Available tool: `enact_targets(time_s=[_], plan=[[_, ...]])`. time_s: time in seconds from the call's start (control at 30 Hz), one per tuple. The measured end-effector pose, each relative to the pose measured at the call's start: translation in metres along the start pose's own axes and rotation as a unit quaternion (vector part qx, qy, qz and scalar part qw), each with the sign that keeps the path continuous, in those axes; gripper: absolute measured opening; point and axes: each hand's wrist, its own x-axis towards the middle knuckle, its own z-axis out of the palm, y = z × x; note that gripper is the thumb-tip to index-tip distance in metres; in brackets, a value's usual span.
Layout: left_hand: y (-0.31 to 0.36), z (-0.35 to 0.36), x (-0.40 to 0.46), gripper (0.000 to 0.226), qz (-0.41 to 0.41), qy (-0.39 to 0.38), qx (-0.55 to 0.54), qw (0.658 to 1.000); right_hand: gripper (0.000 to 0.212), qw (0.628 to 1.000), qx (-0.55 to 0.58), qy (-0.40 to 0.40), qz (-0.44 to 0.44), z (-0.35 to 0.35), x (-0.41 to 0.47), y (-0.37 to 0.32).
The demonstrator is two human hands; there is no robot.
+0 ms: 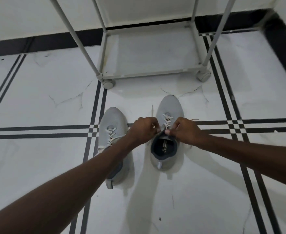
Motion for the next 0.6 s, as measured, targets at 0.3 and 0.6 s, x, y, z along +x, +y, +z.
enact_targets(time_s=[0.3,0.6], plan=[[-0.002,-0.005,0.007,0.013,-0.071,-0.035,-0.033,0.996,0.039,0.974,-0.131,-0.112,-0.148,-0.032,0.011,0.016],[-0.022,-0.002,-0.005,0.011,-0.095,0.010,-0.012,0.995,0.033,0.971,-0.156,-0.106,-0.150,-0.033,0.019,0.046]])
